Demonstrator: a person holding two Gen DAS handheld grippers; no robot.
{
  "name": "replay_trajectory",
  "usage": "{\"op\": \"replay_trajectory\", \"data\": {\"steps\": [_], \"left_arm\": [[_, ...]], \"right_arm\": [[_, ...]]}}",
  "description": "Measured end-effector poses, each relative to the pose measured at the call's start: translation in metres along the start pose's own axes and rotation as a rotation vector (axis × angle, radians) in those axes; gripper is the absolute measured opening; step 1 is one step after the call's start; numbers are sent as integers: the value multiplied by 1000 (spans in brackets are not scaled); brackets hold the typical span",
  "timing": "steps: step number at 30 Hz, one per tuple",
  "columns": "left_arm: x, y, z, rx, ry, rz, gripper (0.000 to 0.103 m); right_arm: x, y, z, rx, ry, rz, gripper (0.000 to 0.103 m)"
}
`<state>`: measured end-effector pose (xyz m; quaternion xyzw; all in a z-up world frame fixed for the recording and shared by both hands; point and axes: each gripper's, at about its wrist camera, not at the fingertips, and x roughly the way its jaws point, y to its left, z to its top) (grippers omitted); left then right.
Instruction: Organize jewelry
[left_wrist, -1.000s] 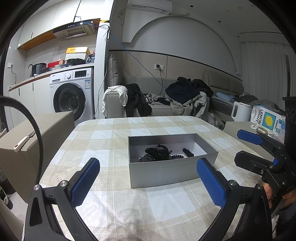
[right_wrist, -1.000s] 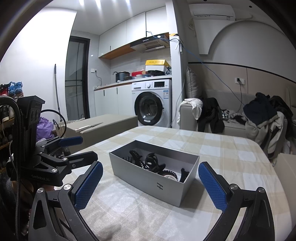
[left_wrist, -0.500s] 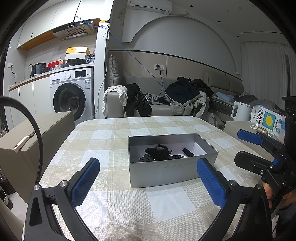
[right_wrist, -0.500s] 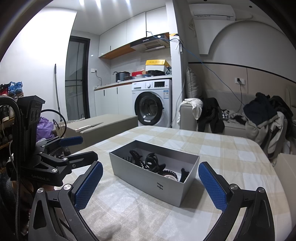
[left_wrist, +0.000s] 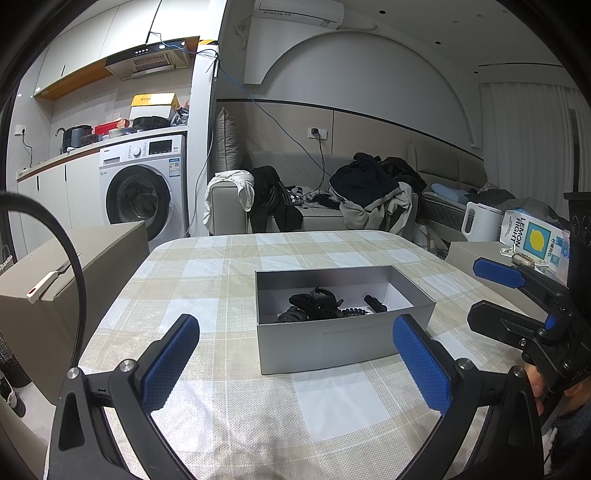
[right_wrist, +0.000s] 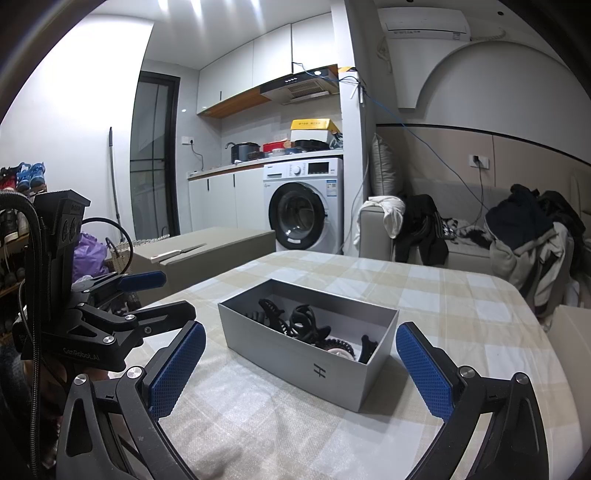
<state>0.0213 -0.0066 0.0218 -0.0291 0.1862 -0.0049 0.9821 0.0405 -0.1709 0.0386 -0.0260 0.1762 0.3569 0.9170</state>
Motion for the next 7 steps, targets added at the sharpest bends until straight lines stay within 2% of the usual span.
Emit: {"op": "replay_trajectory", "data": {"steps": [7], "left_arm": [[0,0,-2,3,-6,0,102]], "right_arm": [[0,0,0,1,0,0,103]]}}
